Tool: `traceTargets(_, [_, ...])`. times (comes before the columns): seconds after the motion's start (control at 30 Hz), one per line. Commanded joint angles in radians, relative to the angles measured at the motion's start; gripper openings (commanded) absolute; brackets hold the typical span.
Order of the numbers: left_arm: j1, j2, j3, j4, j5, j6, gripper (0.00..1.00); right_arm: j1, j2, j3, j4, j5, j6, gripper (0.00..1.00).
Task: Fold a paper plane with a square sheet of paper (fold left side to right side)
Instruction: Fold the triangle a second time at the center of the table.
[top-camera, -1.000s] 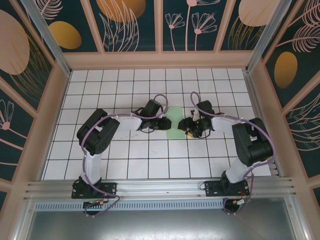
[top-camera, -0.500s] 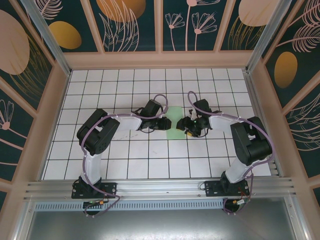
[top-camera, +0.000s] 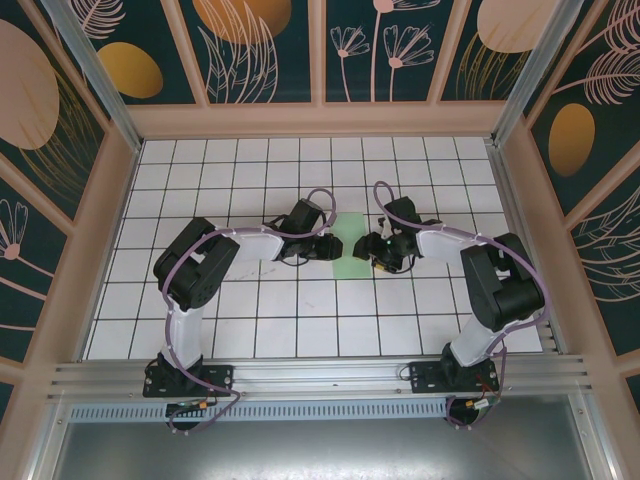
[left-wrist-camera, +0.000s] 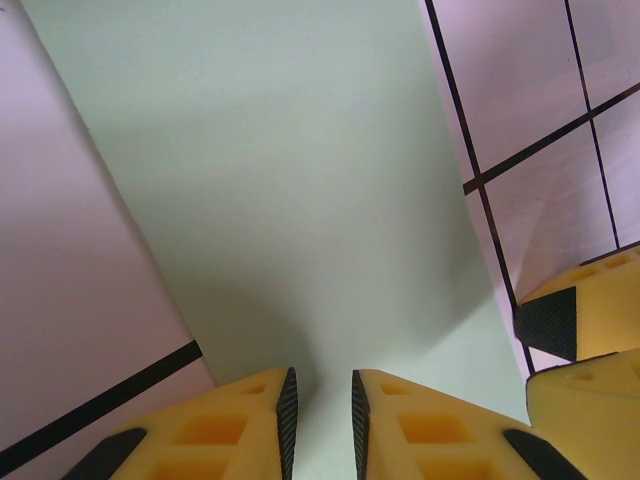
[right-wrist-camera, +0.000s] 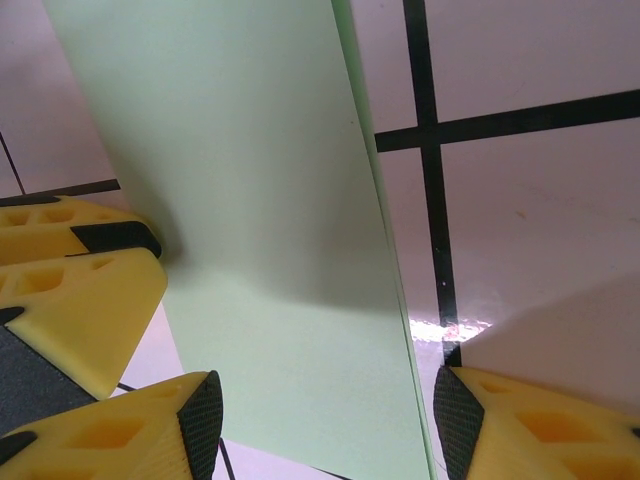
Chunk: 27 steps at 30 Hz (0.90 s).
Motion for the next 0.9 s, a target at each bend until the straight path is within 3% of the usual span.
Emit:
traceTargets(0.0, [-0.001, 0.021, 0.000, -0.040, -0.038, 0.016, 0.26, 0.027, 0.014, 0.017, -0.021, -0.012, 0.004, 0.61])
traceTargets(0.43, [-0.001, 0.023, 0.001, -0.040, -0.037, 0.014, 0.26, 0.059, 0.023, 0.039, -0.009, -0.016, 0.017, 0.61])
traceTargets(0.63, [-0.001, 0.019, 0.001, -0.040, -0.038, 0.016, 0.26, 0.011, 0.006, 0.090, -0.043, 0.021, -0.020, 0.62])
traceTargets(0.87, [0.000, 0.024, 0.001, -0.037, -0.036, 0.014, 0.26, -0.038, 0.065, 0.151, 0.033, 0.039, -0.067, 0.65])
